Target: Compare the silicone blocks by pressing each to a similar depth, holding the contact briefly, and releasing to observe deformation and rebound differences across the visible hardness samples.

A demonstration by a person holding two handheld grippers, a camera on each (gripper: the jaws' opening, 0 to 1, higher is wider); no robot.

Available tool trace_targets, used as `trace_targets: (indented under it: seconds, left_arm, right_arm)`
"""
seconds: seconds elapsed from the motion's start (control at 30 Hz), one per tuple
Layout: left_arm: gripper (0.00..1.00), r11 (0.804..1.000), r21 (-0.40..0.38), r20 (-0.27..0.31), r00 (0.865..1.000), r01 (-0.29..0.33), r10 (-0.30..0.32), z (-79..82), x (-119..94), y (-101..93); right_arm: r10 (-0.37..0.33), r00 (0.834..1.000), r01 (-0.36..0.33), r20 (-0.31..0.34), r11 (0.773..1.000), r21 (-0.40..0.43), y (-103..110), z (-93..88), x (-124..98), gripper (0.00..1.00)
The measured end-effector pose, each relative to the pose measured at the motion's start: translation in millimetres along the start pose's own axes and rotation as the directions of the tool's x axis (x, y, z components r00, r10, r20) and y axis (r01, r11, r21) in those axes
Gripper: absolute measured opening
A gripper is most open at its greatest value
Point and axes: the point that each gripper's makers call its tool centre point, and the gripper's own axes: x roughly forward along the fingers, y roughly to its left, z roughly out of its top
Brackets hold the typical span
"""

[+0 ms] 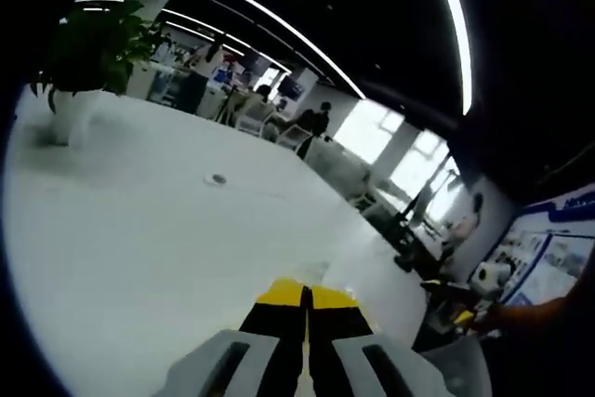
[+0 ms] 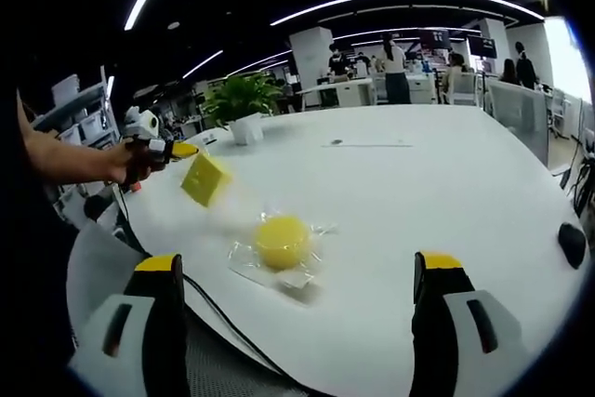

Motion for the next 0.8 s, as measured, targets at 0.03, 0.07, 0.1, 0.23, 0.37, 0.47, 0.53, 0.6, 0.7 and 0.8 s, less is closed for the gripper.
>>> trace_targets:
  seconds: [0.03,0.07,0.1,0.23,0.37,0.47,0.53,0.6,0.7,0.8]
  left_arm:
    - [0.0,1.0,0.012,0.003,1.0,0.004,-0.004,2.6,-1,-2.3]
    - [0.0,1.0,0.016,0.005,1.0,0.008,-0.008,4.8,-2,-4.6]
    - [0.0,1.0,0.023,0.01,1.0,0.014,-0.014,8.4,-4,-8.0]
    - [0.0,0.998,0.042,0.028,0.999,0.039,-0.04,19.4,-10,-18.6]
    - [0.0,0.996,0.059,0.05,0.996,0.065,-0.068,29.6,-16,-28.3]
    - [0.0,0.994,0.069,0.062,0.994,0.082,-0.086,36.4,-20,-34.3]
    - [0.0,0.993,0.078,0.067,0.993,0.09,-0.096,39.8,-22,-38.6]
    - [0.0,0.991,0.087,0.072,0.991,0.102,-0.109,44.2,-24,-44.1]
    - [0.0,0.989,0.091,0.069,0.99,0.116,-0.123,48.7,-28,-52.1]
    - [0.0,0.987,0.108,0.071,0.989,0.12,-0.128,51.7,-31,-56.9]
  right_arm:
    - [0.004,1.0,-0.004,0.002,1.0,0.0,1,0.7,0,0.96]
    - [0.009,1.0,-0.009,0.003,1.0,-0.001,3,2.0,1,0.96]
    - [0.014,1.0,-0.014,0.003,1.0,-0.006,5,3.2,2,0.96]
    - [0.029,1.0,-0.029,-0.003,0.999,-0.021,9,5.3,5,0.96]
    - [0.045,0.999,-0.045,-0.003,0.998,-0.037,15,11.5,7,0.96]
    - [0.055,0.998,-0.055,0.007,0.998,-0.043,18,18.5,9,0.96]
    - [0.069,0.998,-0.068,0.005,0.996,-0.05,20,20.9,10,0.96]
    - [0.074,0.997,-0.073,0.004,0.996,-0.058,21,23.0,12,0.96]
    - [0.084,0.996,-0.082,0.018,0.995,-0.061,22,30.0,13,0.96]
    - [0.093,0.995,-0.091,0.034,0.994,-0.058,24,37.2,14,0.96]
